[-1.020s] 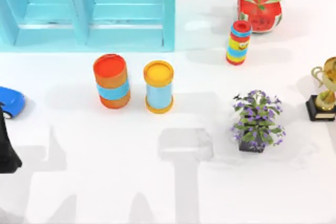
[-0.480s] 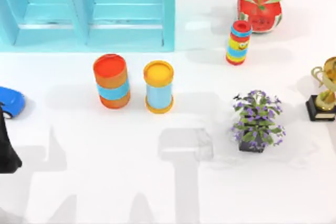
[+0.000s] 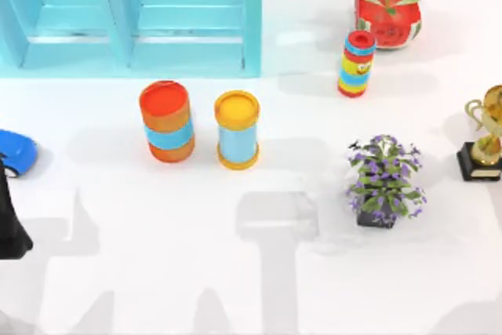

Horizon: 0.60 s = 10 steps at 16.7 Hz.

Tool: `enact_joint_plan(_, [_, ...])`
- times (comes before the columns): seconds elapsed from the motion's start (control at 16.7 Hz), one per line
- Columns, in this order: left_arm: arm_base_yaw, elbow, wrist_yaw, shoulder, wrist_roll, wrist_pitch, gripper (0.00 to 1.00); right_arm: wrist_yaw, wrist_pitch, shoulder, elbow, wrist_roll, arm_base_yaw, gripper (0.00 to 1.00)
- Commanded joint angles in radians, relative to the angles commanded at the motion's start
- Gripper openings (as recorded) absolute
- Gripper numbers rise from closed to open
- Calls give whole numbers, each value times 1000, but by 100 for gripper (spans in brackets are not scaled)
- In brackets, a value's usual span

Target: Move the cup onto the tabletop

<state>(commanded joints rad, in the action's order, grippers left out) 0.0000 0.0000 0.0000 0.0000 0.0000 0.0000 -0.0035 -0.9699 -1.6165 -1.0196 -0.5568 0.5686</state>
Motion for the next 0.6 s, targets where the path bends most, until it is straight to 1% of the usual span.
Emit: enact_joint_plan(0.6, [0,0,0,0,0,0,100,1,-221,148,-68,176,-179,0])
